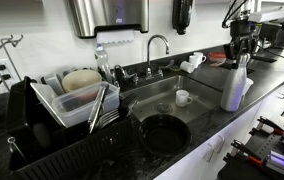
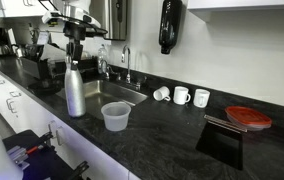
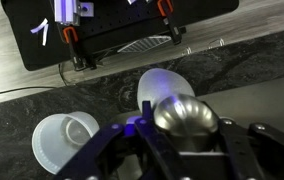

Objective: Put the silver flask in the sink

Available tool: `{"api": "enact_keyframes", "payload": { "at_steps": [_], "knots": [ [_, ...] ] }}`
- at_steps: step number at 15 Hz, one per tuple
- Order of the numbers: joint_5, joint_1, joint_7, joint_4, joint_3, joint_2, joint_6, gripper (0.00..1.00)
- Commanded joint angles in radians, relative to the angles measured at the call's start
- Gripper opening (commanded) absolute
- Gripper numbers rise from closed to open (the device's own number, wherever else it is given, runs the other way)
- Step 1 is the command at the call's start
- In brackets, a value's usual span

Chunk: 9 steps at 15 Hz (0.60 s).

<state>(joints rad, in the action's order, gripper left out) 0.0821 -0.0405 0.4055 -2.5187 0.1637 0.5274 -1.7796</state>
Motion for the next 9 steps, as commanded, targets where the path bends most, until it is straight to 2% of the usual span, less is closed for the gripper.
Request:
{"api": "enact_keyframes", "payload": {
  "at_steps": [1, 9],
  "knots": [
    [0.001, 0.002, -0.020, 0.014, -0.007, -0.006, -0.002, 0.23],
    [-0.017, -0.002, -0.058, 0.061, -0.007, 0.001, -0.002, 0.23]
  ]
}}
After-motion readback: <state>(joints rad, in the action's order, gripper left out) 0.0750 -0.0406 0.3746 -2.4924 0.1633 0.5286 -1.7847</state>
